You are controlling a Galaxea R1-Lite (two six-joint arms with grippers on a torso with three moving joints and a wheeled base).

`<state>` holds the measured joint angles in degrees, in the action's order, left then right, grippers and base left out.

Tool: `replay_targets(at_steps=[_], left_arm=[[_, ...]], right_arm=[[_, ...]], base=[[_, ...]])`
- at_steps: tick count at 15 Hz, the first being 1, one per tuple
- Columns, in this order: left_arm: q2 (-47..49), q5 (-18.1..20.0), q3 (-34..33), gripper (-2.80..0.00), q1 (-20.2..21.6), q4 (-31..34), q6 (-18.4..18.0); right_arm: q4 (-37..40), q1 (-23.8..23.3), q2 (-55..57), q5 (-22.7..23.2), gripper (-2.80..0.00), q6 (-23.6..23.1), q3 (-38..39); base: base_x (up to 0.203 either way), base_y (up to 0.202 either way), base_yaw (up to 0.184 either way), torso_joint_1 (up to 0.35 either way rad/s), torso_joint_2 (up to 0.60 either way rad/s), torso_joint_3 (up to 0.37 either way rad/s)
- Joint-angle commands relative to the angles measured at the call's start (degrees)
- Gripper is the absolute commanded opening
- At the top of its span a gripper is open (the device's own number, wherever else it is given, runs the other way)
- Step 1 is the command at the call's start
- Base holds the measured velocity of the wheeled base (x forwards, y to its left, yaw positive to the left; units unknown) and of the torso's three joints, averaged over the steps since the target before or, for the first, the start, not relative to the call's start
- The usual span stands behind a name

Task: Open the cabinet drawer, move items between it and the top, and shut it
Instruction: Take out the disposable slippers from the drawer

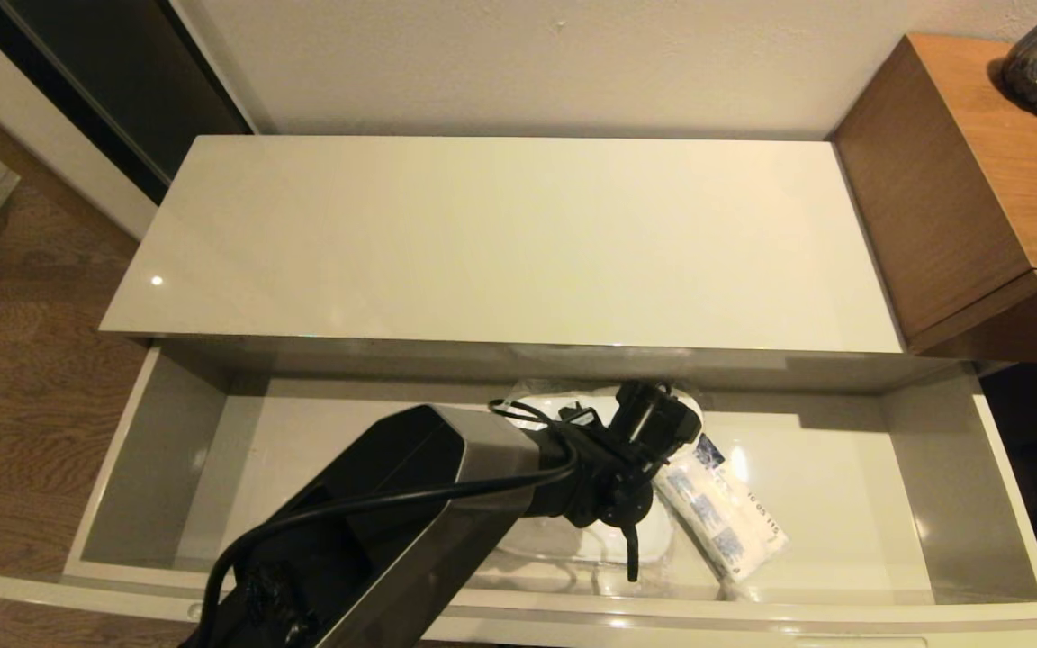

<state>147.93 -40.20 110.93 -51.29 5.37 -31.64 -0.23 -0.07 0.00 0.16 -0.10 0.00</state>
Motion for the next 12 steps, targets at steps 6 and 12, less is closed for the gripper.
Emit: replay_targets(at_steps=[6,12], left_arm=[[0.34,-2.25,0.07,0.00,0.66,-5.55,-1.14],[0.78,-1.83,0.07,0.00,1.63,-5.02,-7.89]], right_arm=[[-0.03,-0.01,0.00,0.02,-2.80,0.02,0.00],[-0.01,-0.01,0.08,0.02,-2.80,0.02,0.07]], base=[[0.000,0.000,0.000,0.000,0.00,0.000],[0.000,0.000,0.000,0.000,0.00,0.000]])
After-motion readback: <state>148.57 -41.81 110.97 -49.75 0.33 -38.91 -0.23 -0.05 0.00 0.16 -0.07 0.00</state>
